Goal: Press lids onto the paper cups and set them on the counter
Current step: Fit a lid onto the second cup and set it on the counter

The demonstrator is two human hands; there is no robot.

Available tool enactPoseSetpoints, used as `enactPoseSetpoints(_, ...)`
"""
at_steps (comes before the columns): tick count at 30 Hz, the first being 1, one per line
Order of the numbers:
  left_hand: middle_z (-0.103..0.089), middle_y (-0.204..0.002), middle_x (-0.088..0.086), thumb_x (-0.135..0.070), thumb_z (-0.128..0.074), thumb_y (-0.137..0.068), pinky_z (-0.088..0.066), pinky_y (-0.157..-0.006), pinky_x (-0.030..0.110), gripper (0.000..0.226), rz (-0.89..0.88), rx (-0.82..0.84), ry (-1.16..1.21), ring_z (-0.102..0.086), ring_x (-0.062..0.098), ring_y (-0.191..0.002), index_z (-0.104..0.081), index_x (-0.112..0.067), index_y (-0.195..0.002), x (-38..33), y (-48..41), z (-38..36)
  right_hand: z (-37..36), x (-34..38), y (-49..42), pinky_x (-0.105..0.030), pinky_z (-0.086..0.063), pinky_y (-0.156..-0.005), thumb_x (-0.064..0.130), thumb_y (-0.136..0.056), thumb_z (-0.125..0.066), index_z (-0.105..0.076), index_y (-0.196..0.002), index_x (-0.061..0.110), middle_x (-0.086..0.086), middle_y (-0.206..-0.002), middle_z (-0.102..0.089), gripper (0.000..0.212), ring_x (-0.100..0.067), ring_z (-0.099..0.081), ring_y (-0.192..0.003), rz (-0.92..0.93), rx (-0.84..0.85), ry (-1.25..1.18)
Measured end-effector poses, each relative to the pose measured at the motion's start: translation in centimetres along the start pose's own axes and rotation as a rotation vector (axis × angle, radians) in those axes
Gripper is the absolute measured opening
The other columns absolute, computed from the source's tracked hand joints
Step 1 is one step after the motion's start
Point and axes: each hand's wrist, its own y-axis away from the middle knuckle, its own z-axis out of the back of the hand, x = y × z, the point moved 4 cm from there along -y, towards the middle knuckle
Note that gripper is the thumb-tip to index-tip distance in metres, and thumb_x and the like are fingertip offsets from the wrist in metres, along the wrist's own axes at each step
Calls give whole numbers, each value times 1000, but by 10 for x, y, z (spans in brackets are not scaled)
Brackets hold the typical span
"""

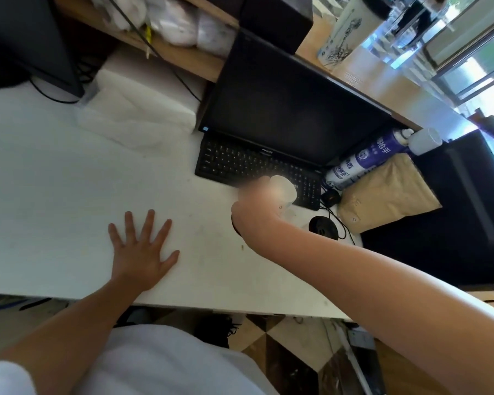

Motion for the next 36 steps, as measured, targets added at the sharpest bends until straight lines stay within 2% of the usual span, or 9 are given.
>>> enactPoseSetpoints(8, -4, -168, 7, -80, -11, -87, 7, -113, 71, 85, -6, 42, 29, 4, 49, -151, -11, -33, -159, 0, 0, 0, -3, -3, 5, -59, -30, -113, 30, -97, -56, -50, -141, 18, -16, -142, -50, 46, -43, -47, -130, 15, 74, -166)
enactPoseSetpoints(13, 22, -165, 5, -81, 0, -84, 15, -111, 70, 84, 27, 94, 36, 21, 46, -149, 19, -38, -153, -1, -1, 1, -5, -14, 14, -52, -36, -107, 30, -97, -56, -47, -141, 21, -12, -139, -51, 47, -39, -49, -127, 71, 106, -367)
enactPoseSetpoints(16, 32, -162, 4, -80, -2, -85, 17, -111, 69, 81, 33, 125, 41, 27, 45, -147, 28, -39, -149, -2, -1, 3, -7, -21, 24, -46, -38, -100, 28, -92, -63, -42, -145, 24, -8, -131, -52, 58, -34, -51, -121, 110, 73, -632)
enactPoseSetpoints(20, 34, -161, 4, -79, -3, -86, 21, -109, 68, 81, 31, 156, 44, 29, 45, -146, 30, -39, -148, -4, -1, 6, -21, -32, 36, -40, -47, -89, 18, -76, -79, -40, -145, 32, -1, -119, -55, 80, -26, -57, -105, 94, 57, -1131)
enactPoseSetpoints(24, 36, -160, 4, -79, 0, -85, 39, -93, 63, 82, 29, 207, 5, 28, 47, -146, 31, -38, -149, -4, -3, 11, -46, -32, 45, -34, -58, -83, 15, -70, -86, -42, -141, 36, 4, -119, -61, 86, -19, -65, -101, 19, 18, -1675)
enactPoseSetpoints(28, 37, -160, 3, -79, -3, -86, 46, -82, 57, 82, 27, 262, -28, 30, 46, -145, 32, -38, -148, -6, -3, 17, -66, -12, 54, -30, -60, -83, 4, -72, -86, -42, -141, 32, 2, -125, -64, 86, -17, -69, -106, -38, -88, -2151)
enactPoseSetpoints(33, 38, -159, 3, -79, -3, -85, 45, -81, 57, 82, 38, 298, -27, 30, 46, -145, 31, -39, -149, -7, -4, 16, -83, 23, 58, -31, -57, -95, -10, -74, -81, -43, -136, 23, 5, -125, -65, 80, -10, -66, -114, -81, -222, -2449)
enactPoseSetpoints(34, 38, -159, 3, -79, -3, -86, 44, -83, 58, 83, 38, 301, -18, 29, 47, -145, 30, -38, -149, -7, -4, 16, -85, 28, 58, -31, -57, -95, -12, -74, -81, -44, -135, 23, 7, -124, -65, 79, -8, -66, -113, -95, -233, -2470)
enactPoseSetpoints(36, 38, -160, 3, -78, -6, -87, 33, -100, 63, 83, 26, 304, -34, 27, 46, -146, 30, -38, -150, -5, -4, 15, -89, 36, 56, -34, -57, -96, -10, -72, -82, -43, -134, 24, 7, -123, -63, 80, -8, -65, -113, -123, -252, -2494)
